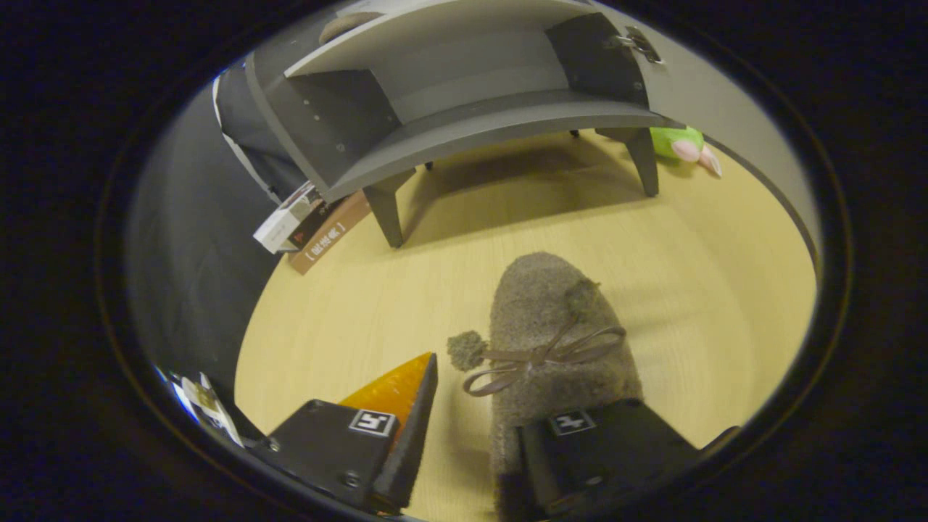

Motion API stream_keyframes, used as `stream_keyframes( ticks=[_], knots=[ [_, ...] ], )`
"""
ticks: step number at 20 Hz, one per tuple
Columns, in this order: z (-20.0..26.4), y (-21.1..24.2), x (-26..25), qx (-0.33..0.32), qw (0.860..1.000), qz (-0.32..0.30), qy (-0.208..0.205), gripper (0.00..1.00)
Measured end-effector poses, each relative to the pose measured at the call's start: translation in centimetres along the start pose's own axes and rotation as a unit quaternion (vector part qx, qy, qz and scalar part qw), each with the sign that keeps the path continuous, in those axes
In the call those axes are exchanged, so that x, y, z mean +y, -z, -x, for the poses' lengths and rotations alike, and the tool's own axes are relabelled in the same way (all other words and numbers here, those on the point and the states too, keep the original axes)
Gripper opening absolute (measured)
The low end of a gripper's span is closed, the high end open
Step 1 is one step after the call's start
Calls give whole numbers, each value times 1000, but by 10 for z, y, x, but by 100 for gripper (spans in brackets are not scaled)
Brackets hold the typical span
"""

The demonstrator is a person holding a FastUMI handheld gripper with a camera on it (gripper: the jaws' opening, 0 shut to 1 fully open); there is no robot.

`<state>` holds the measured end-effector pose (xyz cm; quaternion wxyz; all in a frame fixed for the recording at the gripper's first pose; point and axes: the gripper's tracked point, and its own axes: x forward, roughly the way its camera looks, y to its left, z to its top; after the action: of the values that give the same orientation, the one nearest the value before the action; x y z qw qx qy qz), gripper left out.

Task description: Open the shoe cabinet door, grab the shoes and put them into the shoe cabinet, then close the shoe cabinet door.

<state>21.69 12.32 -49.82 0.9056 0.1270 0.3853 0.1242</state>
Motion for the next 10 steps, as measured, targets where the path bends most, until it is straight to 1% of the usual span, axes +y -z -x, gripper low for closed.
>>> stream_keyframes(
  ticks=[1,4,5,6,7,10],
  knots=[
    [1,0,-4,2,1000,-10,6,59],
    [0,-2,-6,19,1000,15,8,29],
    [2,-4,-6,24,1000,17,3,19],
    [9,-9,-3,25,1000,9,-12,9],
    [19,-14,-2,24,999,7,-22,8],
    [54,-39,3,-2,999,30,-25,8]
  ],
)
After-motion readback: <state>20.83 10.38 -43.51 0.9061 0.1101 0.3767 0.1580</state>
